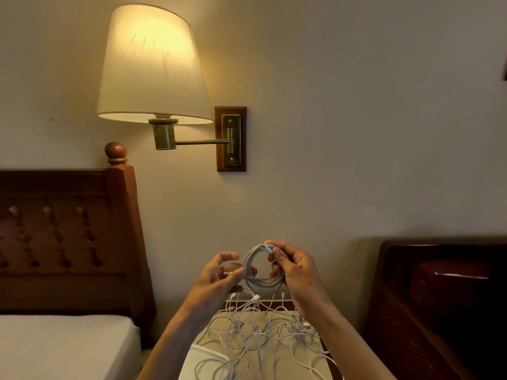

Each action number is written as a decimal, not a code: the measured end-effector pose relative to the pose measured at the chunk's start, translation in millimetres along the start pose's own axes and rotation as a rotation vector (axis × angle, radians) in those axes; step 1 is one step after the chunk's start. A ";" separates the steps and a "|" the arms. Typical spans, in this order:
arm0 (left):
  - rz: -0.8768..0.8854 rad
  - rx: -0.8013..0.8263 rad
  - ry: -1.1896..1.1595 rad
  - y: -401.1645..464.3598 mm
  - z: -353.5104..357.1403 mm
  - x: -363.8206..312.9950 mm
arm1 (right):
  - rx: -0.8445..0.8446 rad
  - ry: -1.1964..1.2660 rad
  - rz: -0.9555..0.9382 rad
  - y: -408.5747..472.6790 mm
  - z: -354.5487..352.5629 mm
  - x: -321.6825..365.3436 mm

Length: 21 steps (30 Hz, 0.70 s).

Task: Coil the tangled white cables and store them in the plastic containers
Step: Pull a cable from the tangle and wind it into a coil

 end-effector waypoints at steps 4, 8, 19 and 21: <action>0.025 0.212 0.119 -3.5 16.0 -4.2 | 0.027 -0.083 0.000 -1.1 5.2 1.7; -0.070 0.064 -0.136 -6.4 16.1 4.4 | 0.053 -0.134 -0.021 -0.4 7.1 1.8; 0.180 -0.146 0.178 3.3 24.9 -5.6 | 0.110 -0.138 -0.022 -0.4 8.1 2.4; 0.197 -0.221 0.214 3.5 22.8 -5.2 | 0.116 0.000 0.031 -1.0 6.7 -1.6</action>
Point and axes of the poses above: each hand's wrist, its own y-axis towards the middle knuckle, its own z-axis out of the palm, x = y × z, the point moved 5 cm from there along y, towards the middle knuckle, and after that the axes turned 13 degrees about z, right-handed, at the moved point
